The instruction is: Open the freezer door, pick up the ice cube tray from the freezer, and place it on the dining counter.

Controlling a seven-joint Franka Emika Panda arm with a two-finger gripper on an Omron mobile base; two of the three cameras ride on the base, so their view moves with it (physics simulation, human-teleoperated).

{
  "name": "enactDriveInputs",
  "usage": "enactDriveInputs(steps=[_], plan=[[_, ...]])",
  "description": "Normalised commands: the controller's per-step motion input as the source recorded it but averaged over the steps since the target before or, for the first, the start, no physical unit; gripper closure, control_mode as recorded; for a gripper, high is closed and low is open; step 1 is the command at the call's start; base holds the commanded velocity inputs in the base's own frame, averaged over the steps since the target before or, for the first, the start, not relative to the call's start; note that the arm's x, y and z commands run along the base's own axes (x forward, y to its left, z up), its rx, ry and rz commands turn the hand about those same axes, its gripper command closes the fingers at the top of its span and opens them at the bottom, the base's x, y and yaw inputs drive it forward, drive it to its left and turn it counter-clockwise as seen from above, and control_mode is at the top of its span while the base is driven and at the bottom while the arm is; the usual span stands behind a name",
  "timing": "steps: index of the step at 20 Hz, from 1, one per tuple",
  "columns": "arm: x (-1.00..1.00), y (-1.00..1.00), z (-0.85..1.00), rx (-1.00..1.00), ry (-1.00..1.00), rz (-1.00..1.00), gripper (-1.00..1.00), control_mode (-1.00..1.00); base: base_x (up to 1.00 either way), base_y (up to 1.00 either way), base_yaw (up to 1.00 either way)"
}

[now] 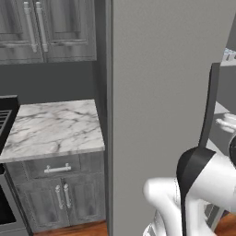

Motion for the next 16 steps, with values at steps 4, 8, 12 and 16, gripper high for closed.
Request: enactDriveInputs(steps=[4,8,12,16], plan=[[0.39,-0.01,0.00,0.00,-0.17,-0.11,-1.00,-1.00,0.00,0.00,0.00],[0.43,-0.03,0.00,0.00,-0.15,-0.07,-1.00,-1.00,0.00,0.00,0.00],[0.31,-0.21,0.00,0.00,-0.14,-0.01,-1.00,-1.00,0.00,0.00,0.00],[0.12,-0.36,0.00,0.00,-0.10,-0.01,-1.00,-1.00,0.00,0.00,0.00]])
